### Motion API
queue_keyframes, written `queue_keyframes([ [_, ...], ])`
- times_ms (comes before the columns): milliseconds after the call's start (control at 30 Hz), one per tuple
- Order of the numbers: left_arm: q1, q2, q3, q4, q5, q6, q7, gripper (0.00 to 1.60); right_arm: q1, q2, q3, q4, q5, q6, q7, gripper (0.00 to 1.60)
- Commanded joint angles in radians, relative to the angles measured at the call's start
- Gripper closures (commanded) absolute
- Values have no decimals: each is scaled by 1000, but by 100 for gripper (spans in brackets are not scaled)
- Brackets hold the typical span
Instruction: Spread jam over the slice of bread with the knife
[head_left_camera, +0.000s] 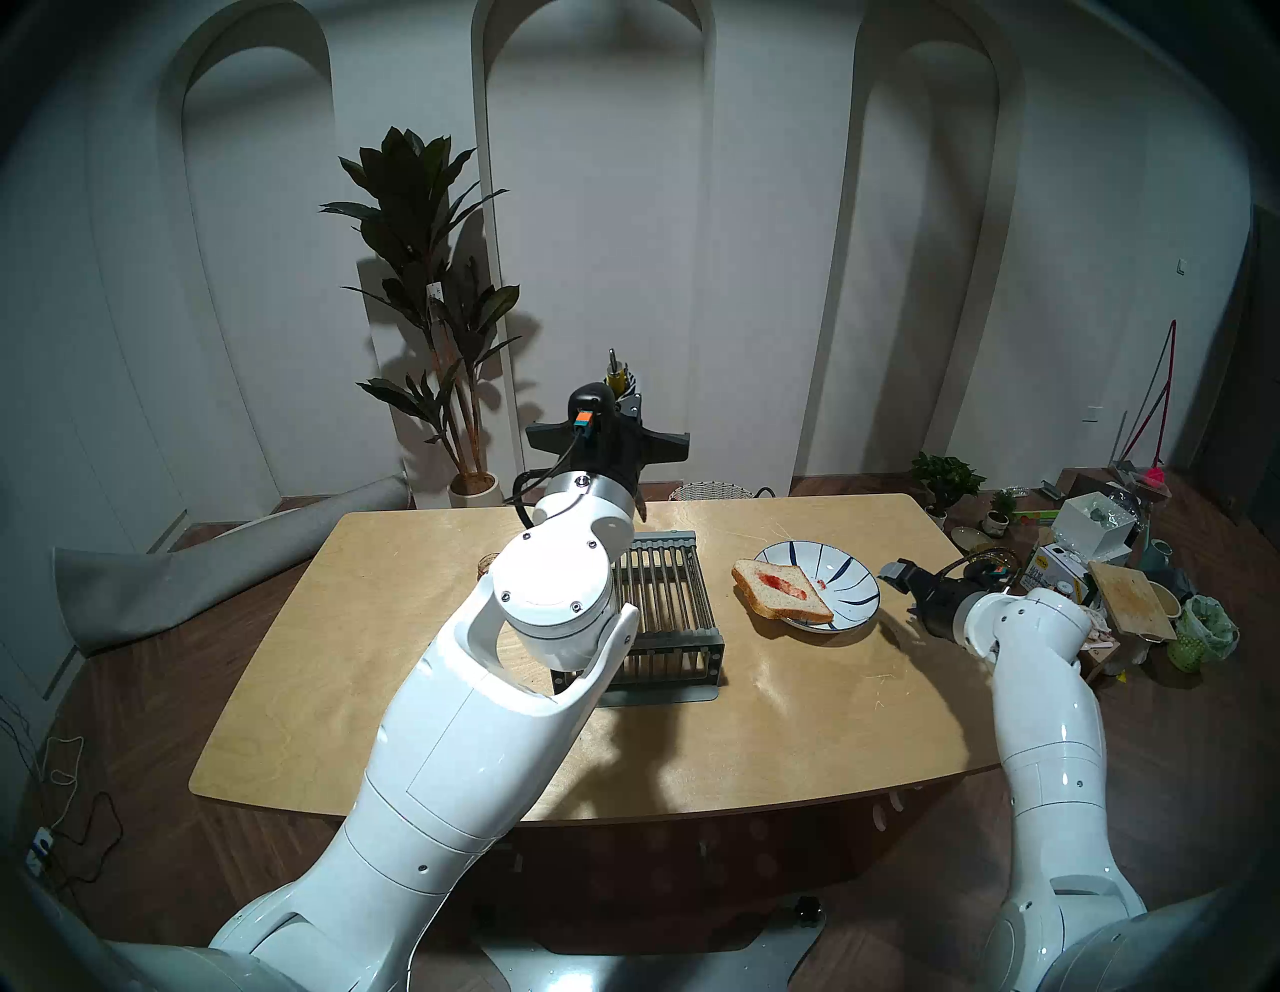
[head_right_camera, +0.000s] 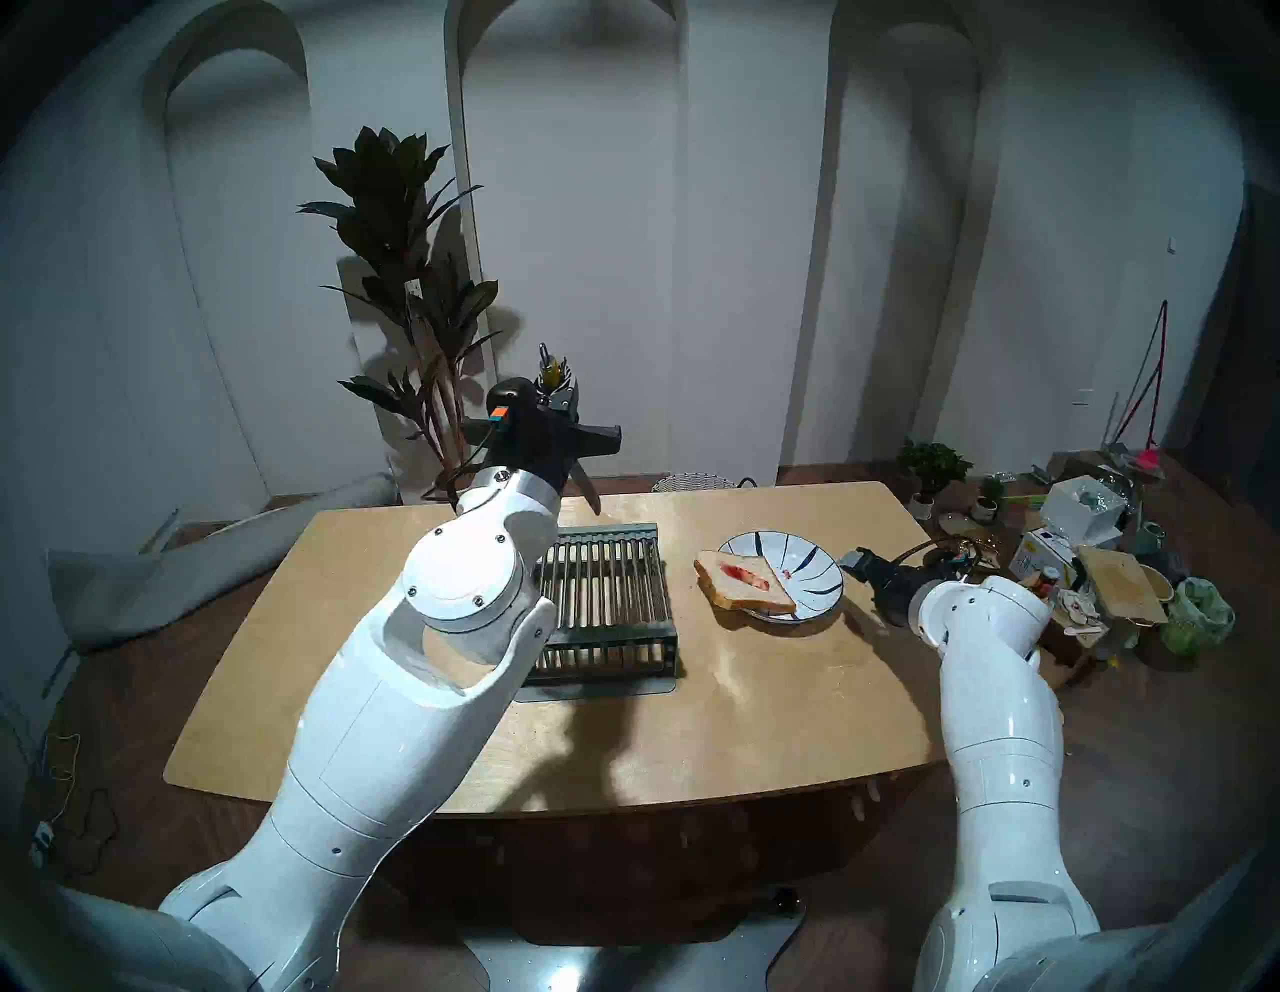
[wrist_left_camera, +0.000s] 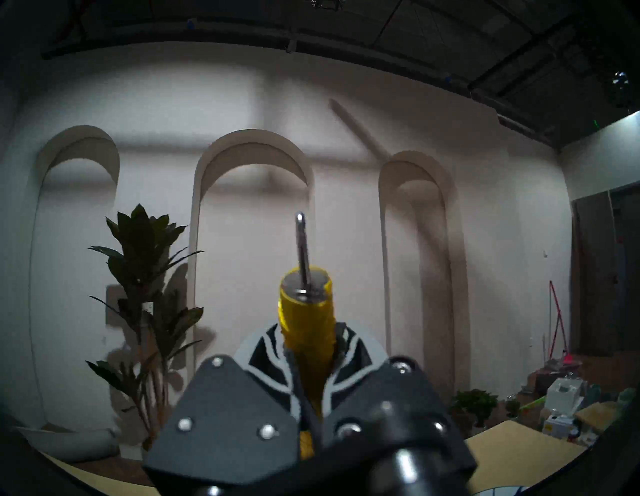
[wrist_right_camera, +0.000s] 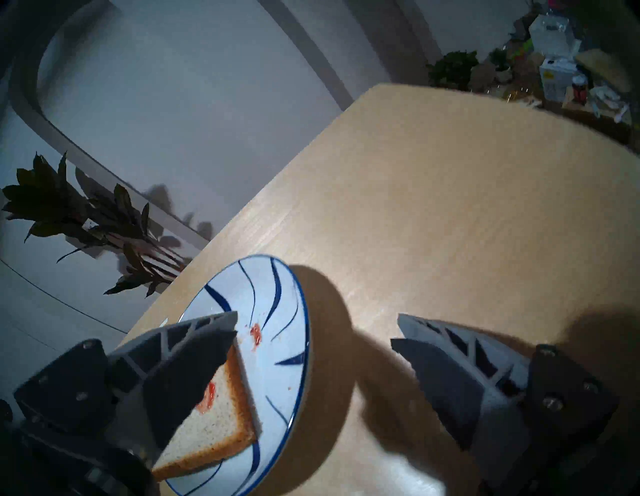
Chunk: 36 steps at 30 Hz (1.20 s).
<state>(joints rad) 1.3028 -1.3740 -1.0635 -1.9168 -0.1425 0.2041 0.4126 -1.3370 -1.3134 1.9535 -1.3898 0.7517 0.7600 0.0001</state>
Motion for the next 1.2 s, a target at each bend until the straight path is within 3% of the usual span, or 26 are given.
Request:
queue_keyframes([
  [0, 7, 39, -7, -46, 42, 38, 20, 160, 24, 89, 38, -116, -32, -67, 26, 0],
  [167, 23, 72, 2, -45, 60, 81, 17, 160, 5, 104, 38, -167, -68, -138, 56, 0],
  [300, 52, 114, 14, -49, 77, 143, 11, 160, -56, 95, 27, -241, -147, -225, 110, 0],
  [433, 58, 142, 25, -54, 100, 185, 14, 160, -73, 71, 18, -244, -212, -296, 142, 0],
  [700, 74, 163, 1, -82, 68, 179, -18, 160, -86, 40, -19, -221, -300, -412, 146, 0],
  [833, 76, 168, -10, -83, 57, 172, -36, 160, -90, 31, -29, -206, -309, -472, 140, 0],
  [1167, 71, 173, -23, -63, 20, 145, -67, 160, -88, 22, -38, -203, -327, -490, 132, 0],
])
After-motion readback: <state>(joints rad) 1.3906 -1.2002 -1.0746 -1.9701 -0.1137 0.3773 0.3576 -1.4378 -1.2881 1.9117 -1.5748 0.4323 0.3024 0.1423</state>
